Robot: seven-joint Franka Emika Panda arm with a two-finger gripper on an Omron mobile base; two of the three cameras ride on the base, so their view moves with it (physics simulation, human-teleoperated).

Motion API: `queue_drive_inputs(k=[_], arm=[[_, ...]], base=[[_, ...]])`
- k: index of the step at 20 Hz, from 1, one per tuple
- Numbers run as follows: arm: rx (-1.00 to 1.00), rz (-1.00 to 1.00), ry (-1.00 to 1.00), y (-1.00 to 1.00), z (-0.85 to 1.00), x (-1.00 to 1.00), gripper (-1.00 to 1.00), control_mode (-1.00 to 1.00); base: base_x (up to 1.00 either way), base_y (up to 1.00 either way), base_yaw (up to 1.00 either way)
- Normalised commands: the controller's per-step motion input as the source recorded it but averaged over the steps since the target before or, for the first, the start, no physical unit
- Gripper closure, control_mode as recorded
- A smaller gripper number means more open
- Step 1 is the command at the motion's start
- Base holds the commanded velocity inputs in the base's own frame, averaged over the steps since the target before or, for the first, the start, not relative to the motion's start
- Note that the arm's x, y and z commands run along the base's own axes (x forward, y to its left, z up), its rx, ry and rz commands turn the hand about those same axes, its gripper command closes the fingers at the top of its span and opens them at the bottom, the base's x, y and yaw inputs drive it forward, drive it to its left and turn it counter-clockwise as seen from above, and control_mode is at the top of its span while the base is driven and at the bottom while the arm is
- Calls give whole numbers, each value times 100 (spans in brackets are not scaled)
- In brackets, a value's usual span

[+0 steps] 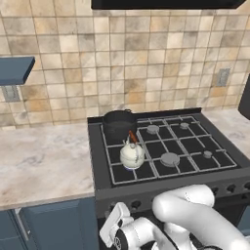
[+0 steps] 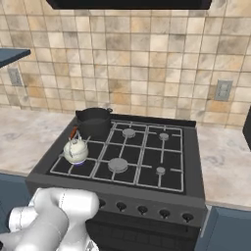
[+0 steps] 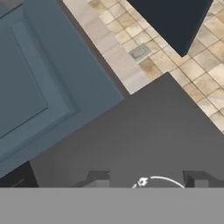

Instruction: Pick the kettle from the counter and place it on a stove burner. Then turn the burner on.

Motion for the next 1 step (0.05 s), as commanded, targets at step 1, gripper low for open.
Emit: queue_drive_inputs(k=[1], arm=[[-48,63,39,0,-100,0,100,-100]], base=[[0,0,0]])
